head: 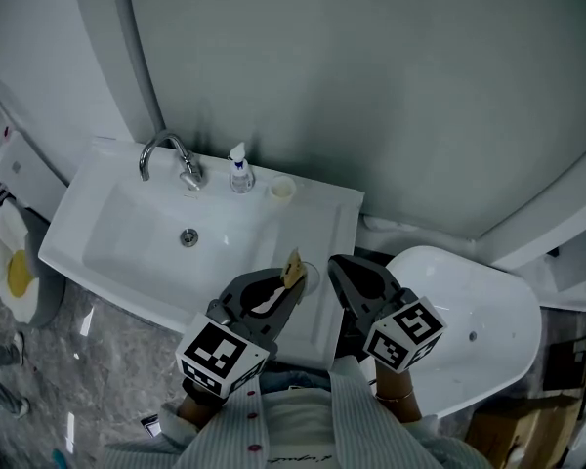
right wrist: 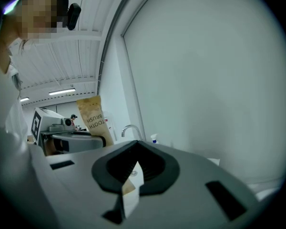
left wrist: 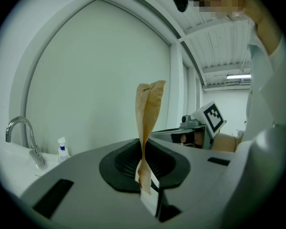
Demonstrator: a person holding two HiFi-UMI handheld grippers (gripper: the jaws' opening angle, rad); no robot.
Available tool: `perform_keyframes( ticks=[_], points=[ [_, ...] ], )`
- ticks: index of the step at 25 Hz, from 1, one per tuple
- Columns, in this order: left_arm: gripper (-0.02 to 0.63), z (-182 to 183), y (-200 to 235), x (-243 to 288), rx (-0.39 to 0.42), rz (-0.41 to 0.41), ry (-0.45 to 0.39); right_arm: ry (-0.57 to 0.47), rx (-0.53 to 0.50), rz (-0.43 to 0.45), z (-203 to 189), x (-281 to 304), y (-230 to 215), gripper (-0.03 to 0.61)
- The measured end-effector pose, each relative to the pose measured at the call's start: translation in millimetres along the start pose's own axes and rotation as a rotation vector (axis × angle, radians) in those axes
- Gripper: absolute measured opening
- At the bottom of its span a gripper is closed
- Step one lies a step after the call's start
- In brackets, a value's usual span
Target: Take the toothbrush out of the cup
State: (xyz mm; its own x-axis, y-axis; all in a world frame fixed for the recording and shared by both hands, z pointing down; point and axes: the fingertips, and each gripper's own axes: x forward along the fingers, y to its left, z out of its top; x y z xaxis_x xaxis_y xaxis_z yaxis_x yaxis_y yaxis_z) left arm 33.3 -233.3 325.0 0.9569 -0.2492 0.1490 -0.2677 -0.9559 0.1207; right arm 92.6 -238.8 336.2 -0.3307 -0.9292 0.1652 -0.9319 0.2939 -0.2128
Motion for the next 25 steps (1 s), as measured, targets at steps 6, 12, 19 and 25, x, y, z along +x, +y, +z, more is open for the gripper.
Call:
perform_keyframes(
  ticks=[6, 12, 19, 25],
  points=[
    [0.040, -0.3, -0.1, 1.2, -0.005, -0.005, 0.001, 0.011, -0.008, 0.006, -2.5, 1.2, 3.9, 0.012],
    [0.040, -0.6, -0.1, 1.4, -0.006, 0.005, 0.003, 0.014, 0.005, 0.008, -8.5, 0.9, 2.2, 0.012],
    [0.040, -3.0, 1.9, 0.8, -0.014, 0.019, 0.013, 0.011, 0.008, 0.013, -8.0, -0.1, 2.2, 0.011],
    [0.040, -3.4, 1.0, 1.7, -0.011, 0.015, 0.015, 0.021, 0.020, 0.009, -13.7, -0.1, -0.2, 0.011]
  ],
)
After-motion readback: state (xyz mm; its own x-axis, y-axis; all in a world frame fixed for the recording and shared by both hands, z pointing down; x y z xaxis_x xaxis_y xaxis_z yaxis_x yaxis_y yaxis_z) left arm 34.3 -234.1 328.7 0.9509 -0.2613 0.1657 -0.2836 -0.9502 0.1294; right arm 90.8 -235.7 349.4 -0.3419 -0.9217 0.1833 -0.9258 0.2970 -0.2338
